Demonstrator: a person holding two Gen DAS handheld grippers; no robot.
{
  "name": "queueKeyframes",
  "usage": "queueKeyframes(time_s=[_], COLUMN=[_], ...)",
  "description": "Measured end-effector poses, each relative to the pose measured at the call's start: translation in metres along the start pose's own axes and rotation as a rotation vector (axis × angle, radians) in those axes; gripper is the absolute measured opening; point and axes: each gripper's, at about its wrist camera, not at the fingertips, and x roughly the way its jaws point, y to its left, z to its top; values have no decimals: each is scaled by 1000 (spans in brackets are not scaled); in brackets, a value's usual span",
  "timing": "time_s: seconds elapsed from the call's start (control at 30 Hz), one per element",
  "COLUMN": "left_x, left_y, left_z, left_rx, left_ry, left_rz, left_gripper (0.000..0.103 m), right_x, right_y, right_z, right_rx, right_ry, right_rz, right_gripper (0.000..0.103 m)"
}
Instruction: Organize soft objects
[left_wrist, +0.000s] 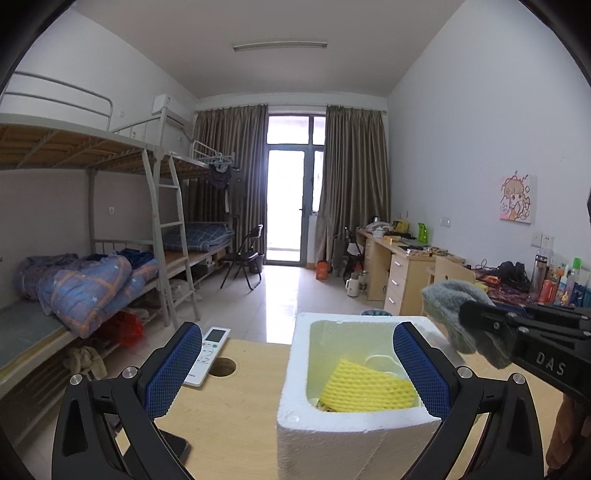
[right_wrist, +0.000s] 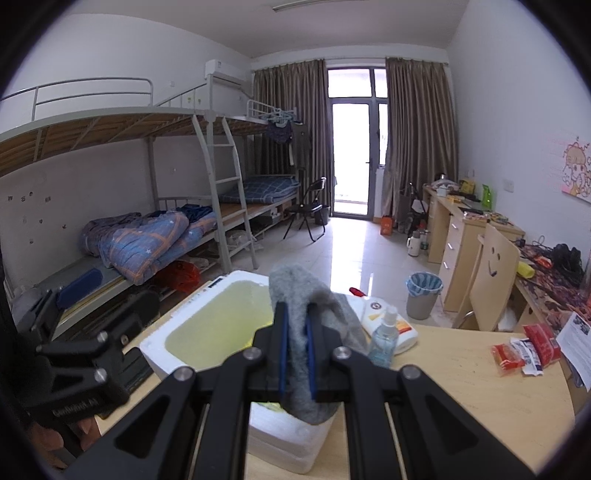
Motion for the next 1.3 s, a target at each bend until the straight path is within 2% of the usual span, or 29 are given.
queueKeyframes(time_s=[0.37, 0.83, 0.87, 0.93, 0.97, 1.0, 1.07, 1.3], left_x=[-9, -5, -5, -5, -6, -6, -6, -2], left_y=[20, 20, 20, 21, 22, 22, 23, 21], left_z=[1, -3, -3, -2, -2, -2, -2, -1], left_rx=[-51, -60, -60, -62, -64, -63, -69, -63], left_ry=[-42, -22, -18, -18, -19, -19, -20, -5], left_rz=[12, 10, 10, 10, 14, 13, 12, 13], left_gripper=[103, 103, 103, 103, 103, 103, 103, 103], right_x=[21, 40, 41, 43, 42, 40, 34, 37], right_y=[17, 15, 14, 14, 15, 15, 15, 17], right_z=[5, 0, 0, 0, 0, -1, 0, 2], right_rx=[-18, -28, -20, -19, -19, -14, -10, -18], right_ry=[-8, 34, 35, 46, 42, 27, -8, 5], right_rz=[55, 23, 19, 24, 32, 29, 0, 0], right_gripper=[11, 12, 17, 44, 71, 86, 88, 88])
